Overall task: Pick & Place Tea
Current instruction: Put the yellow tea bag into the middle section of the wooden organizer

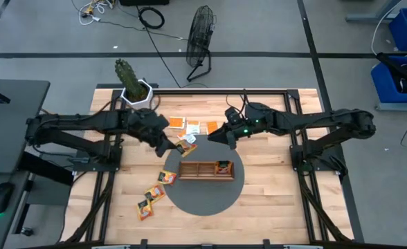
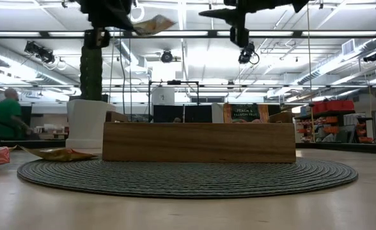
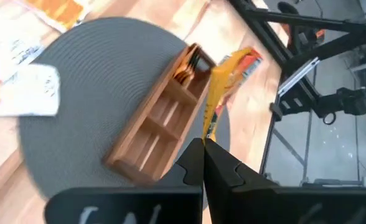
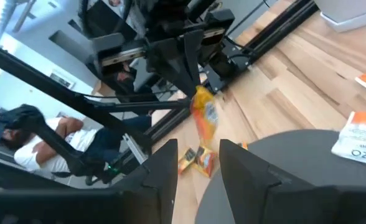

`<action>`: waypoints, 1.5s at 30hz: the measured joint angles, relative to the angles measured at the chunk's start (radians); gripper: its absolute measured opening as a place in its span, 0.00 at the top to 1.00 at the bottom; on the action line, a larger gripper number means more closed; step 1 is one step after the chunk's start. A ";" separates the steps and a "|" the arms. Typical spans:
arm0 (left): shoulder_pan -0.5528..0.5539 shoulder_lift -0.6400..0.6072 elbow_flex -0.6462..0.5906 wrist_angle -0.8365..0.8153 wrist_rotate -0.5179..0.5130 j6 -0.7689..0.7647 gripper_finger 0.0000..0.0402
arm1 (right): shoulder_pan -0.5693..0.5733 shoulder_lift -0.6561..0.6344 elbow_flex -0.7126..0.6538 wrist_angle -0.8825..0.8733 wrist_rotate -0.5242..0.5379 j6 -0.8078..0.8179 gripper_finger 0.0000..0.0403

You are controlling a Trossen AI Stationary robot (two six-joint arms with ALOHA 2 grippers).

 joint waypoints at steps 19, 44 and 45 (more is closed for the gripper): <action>0.018 0.292 0.230 -0.024 0.082 0.217 1.00 | 0.051 0.066 0.001 0.005 0.092 -0.067 0.43; 0.049 0.294 0.263 -0.032 0.088 0.271 1.00 | 0.036 0.068 0.000 -0.026 0.022 -0.042 0.65; 0.049 0.293 0.263 -0.032 0.087 0.272 1.00 | 0.035 0.067 0.000 -0.026 0.019 -0.042 0.68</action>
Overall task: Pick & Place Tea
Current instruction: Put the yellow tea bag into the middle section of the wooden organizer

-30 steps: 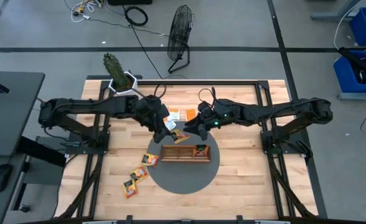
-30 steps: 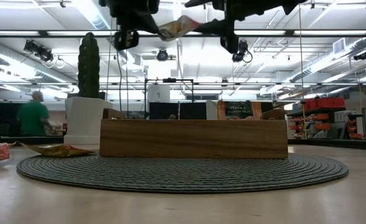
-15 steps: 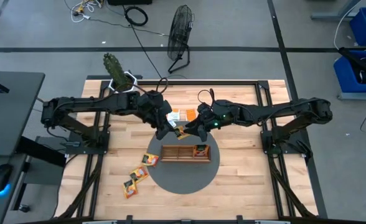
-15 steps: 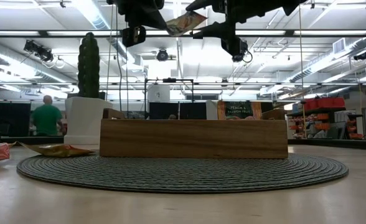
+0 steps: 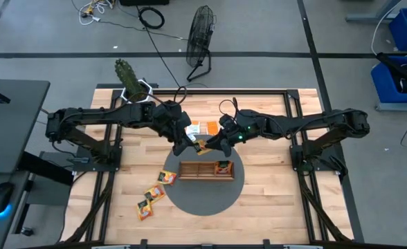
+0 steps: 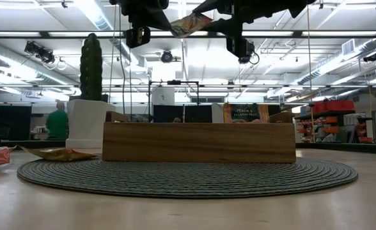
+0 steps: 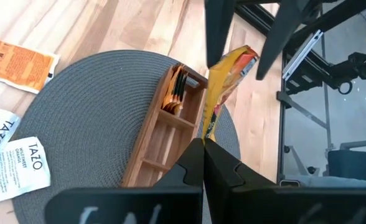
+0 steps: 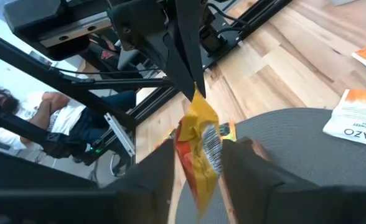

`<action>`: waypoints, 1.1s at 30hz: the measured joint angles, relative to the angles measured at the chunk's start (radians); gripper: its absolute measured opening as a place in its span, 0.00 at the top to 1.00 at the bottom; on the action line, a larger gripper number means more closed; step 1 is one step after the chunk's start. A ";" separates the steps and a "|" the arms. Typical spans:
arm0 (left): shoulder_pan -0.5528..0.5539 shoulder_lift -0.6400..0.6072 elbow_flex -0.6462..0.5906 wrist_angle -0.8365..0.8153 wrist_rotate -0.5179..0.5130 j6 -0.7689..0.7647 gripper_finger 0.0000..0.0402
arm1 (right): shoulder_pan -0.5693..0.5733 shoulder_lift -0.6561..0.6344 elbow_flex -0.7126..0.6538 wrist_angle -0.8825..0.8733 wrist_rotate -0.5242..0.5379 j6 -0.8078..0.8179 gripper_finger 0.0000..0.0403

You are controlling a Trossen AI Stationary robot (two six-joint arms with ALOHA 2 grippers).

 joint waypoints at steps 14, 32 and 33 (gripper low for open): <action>0.008 -0.013 -0.001 0.031 -0.006 0.018 0.91 | -0.007 -0.020 -0.001 0.039 0.029 -0.043 0.99; 0.175 -0.213 0.000 0.514 -0.101 -0.012 0.67 | -0.001 -0.252 0.002 0.313 0.433 -0.349 1.00; 0.180 -0.213 0.001 0.563 -0.105 -0.013 0.66 | 0.000 -0.252 0.002 0.346 0.434 -0.367 1.00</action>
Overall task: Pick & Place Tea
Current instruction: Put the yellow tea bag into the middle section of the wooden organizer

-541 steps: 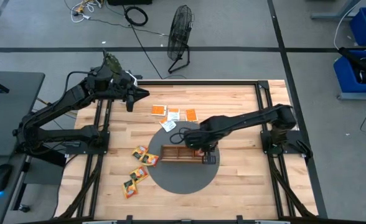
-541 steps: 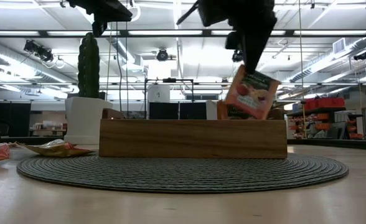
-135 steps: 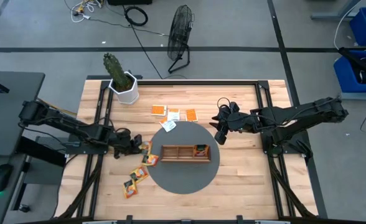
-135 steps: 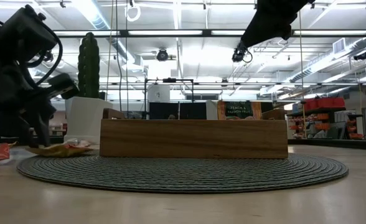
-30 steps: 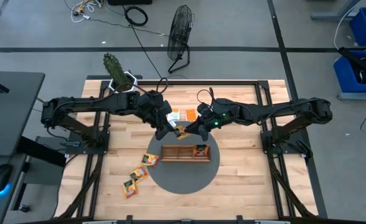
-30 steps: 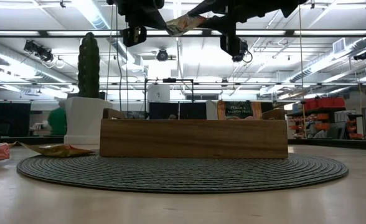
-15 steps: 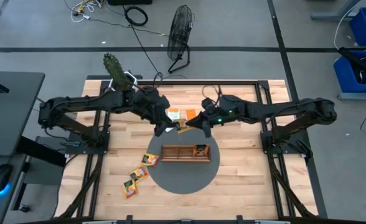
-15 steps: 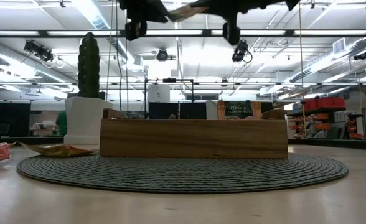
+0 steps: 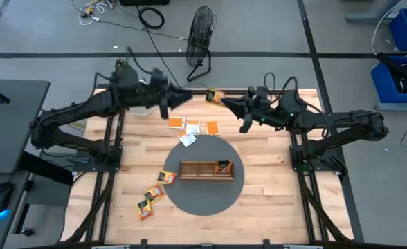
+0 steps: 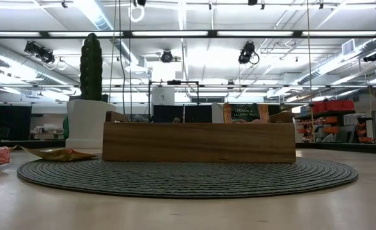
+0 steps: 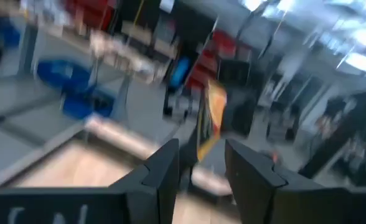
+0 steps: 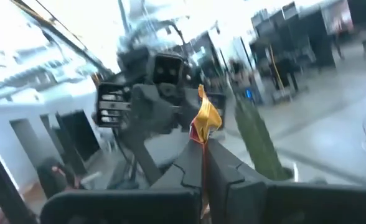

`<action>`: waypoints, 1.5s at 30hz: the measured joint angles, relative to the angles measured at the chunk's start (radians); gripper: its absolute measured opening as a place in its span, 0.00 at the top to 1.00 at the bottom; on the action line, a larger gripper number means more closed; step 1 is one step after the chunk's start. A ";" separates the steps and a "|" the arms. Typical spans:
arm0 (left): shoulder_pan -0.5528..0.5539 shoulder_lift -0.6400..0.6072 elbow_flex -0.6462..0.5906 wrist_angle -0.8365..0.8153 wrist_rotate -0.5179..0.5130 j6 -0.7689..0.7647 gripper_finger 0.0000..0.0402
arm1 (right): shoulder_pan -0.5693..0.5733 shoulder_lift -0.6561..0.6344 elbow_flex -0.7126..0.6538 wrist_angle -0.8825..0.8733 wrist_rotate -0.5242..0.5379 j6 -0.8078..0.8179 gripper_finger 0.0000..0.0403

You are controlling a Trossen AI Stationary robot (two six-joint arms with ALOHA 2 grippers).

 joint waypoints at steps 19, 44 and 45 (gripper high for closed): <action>-0.026 0.122 -0.002 0.363 0.000 0.081 0.56 | 0.003 0.098 0.000 0.401 0.044 -0.144 1.00; -0.025 0.203 -0.002 0.488 -0.011 0.024 0.75 | -0.001 0.166 0.000 0.494 0.069 -0.157 1.00; -0.025 0.203 -0.002 0.487 -0.011 0.025 0.79 | -0.001 0.166 0.000 0.493 0.069 -0.157 1.00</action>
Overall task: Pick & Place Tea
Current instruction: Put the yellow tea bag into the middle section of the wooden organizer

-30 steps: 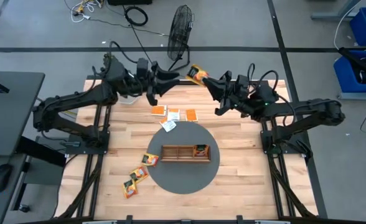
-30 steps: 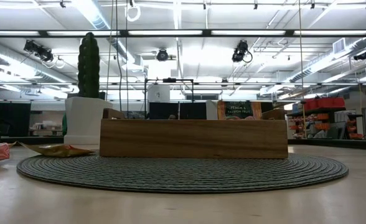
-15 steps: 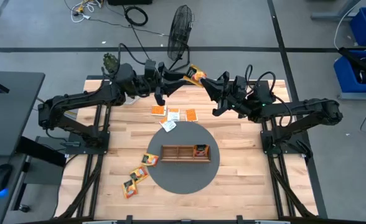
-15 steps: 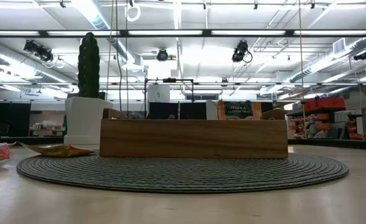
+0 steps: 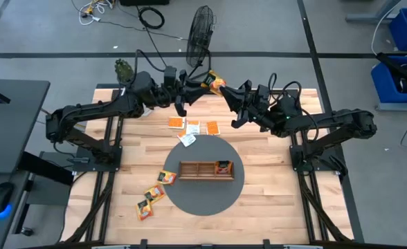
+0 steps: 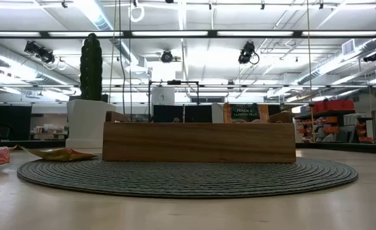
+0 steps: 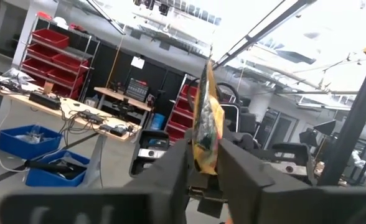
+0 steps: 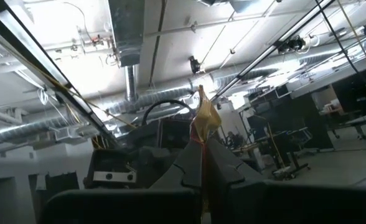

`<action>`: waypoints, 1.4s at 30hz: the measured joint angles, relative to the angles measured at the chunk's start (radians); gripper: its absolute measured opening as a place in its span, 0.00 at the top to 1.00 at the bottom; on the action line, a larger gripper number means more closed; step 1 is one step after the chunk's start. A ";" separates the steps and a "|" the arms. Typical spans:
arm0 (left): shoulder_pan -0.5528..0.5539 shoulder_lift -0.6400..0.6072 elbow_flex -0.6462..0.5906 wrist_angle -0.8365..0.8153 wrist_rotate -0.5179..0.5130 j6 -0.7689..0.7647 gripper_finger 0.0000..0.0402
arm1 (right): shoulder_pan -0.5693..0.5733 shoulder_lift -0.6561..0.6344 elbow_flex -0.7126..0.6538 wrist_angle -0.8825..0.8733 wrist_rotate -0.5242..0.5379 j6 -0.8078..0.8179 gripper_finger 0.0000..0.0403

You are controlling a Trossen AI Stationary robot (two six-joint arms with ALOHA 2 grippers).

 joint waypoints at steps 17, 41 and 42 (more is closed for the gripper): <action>0.049 -0.046 0.001 -0.097 0.105 -0.025 0.99 | 0.001 -0.097 0.001 -0.284 -0.002 0.039 0.78; 0.027 -0.092 0.000 -0.840 0.162 0.214 1.00 | -0.056 0.034 0.626 -1.578 -0.228 -0.056 0.61; 0.018 -0.092 0.001 -0.854 0.154 0.226 1.00 | -0.062 0.064 0.661 -1.601 -0.262 -0.058 0.61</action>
